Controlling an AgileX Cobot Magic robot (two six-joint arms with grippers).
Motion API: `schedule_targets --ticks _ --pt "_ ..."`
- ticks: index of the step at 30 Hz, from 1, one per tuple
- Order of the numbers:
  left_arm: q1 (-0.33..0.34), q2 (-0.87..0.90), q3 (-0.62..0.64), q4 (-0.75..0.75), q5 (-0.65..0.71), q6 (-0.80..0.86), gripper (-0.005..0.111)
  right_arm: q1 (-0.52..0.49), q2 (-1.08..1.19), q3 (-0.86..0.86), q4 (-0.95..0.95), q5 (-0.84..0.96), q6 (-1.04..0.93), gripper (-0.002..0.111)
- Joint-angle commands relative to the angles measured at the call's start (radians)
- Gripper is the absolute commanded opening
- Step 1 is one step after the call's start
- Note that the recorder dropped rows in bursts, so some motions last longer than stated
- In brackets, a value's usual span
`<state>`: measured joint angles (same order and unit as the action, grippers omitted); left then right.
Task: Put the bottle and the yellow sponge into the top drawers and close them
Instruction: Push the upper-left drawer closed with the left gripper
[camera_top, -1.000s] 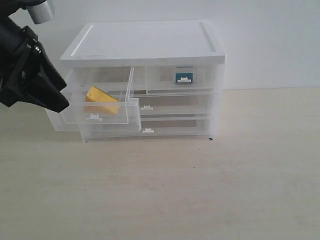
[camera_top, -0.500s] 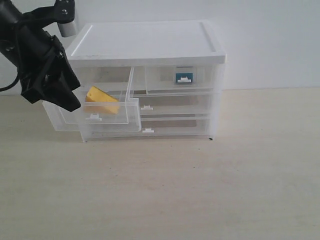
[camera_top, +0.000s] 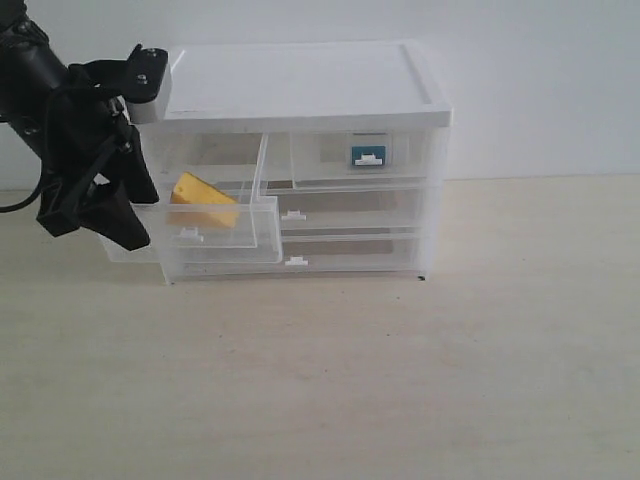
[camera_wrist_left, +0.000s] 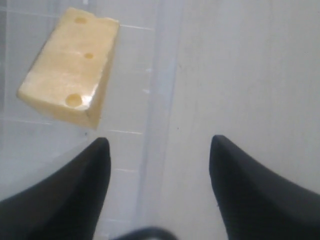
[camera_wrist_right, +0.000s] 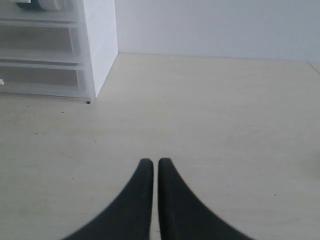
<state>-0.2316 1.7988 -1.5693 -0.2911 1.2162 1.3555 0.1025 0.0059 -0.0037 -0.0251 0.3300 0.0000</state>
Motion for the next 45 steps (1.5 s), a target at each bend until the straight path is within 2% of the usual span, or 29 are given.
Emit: schedule_targets --ticks 1,5,8,10,13,20,45 --pt "-0.005 0.011 -0.007 -0.001 0.005 0.006 0.054 -0.001 -0.006 0.004 -0.006 -0.009 0.000 0.001" --pt "-0.005 0.021 -0.007 -0.001 0.005 0.006 0.051 -0.001 -0.006 0.004 -0.006 -0.007 0.000 0.001" --pt "-0.005 0.028 -0.007 -0.007 0.005 0.006 0.041 -0.001 -0.006 0.004 -0.006 -0.007 0.000 0.001" --pt "-0.005 0.027 -0.007 -0.007 0.000 0.006 0.029 -0.001 -0.006 0.004 -0.006 -0.007 0.000 0.001" --pt "-0.005 0.027 -0.007 -0.023 -0.026 0.003 0.005 -0.001 -0.006 0.004 -0.006 -0.007 0.000 0.001" --pt "-0.005 0.027 -0.007 -0.113 -0.091 0.003 0.004 -0.001 -0.006 0.004 -0.006 -0.007 0.000 0.001" --pt "0.013 0.066 -0.007 0.055 -0.384 -0.033 0.004 -0.001 -0.006 0.004 -0.006 -0.007 0.000 0.001"
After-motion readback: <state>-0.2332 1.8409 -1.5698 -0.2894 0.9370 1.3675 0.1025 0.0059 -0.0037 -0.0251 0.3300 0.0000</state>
